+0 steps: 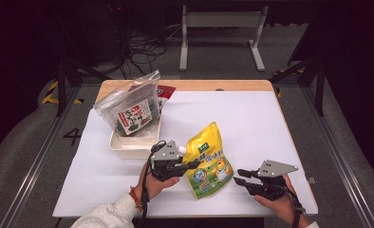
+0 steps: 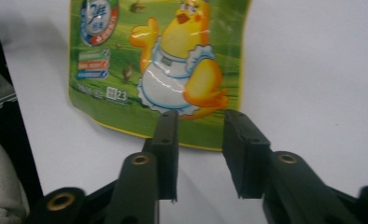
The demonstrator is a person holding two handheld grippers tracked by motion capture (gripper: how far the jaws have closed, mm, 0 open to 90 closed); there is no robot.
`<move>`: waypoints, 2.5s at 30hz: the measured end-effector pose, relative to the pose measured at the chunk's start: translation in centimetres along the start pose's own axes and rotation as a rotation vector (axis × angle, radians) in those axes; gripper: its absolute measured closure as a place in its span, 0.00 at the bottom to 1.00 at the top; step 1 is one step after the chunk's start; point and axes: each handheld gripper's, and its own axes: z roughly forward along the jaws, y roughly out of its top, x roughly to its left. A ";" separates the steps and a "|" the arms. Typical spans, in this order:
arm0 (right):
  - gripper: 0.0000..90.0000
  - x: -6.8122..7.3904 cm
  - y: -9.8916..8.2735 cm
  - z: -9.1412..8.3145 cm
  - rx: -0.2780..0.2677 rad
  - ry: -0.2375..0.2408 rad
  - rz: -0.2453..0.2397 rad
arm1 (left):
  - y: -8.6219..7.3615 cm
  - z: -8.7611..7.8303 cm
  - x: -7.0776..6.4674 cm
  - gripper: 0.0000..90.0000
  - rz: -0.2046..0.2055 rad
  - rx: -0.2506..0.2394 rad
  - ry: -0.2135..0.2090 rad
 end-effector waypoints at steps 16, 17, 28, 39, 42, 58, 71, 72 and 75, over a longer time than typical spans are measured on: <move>0.50 -2.1 -0.7 -0.7 -0.004 -0.131 0.081 | 0.7 -0.9 -0.1 0.94 0.074 0.018 -0.005; 0.50 -2.1 -0.8 -0.7 -0.005 -0.134 0.086 | 0.7 -1.0 -0.1 0.94 0.074 0.015 -0.004; 0.46 -2.3 -1.0 -0.3 0.024 -0.141 0.090 | 1.0 -1.7 -0.5 0.96 0.136 0.012 0.005; 0.43 -1.9 -1.4 -0.4 0.038 -0.136 0.086 | 1.9 -2.9 -1.0 0.96 0.184 -0.022 0.049; 0.43 -1.8 -1.3 -0.5 0.035 -0.138 0.088 | 2.1 -3.4 -1.0 0.96 0.189 -0.028 0.053; 0.40 -1.9 -1.5 0.2 0.077 -0.126 0.091 | 3.5 -9.8 0.9 0.96 0.239 -0.071 0.157; 0.38 -1.7 -1.4 0.3 0.056 -0.107 0.109 | 4.0 -12.4 2.9 0.96 0.274 -0.079 0.178; 0.38 -1.6 -1.4 0.3 0.056 -0.104 0.109 | 4.0 -12.4 2.9 0.96 0.274 -0.079 0.178; 0.38 -1.6 -1.4 0.4 0.059 -0.102 0.107 | 4.1 -13.2 3.6 0.96 0.278 -0.084 0.179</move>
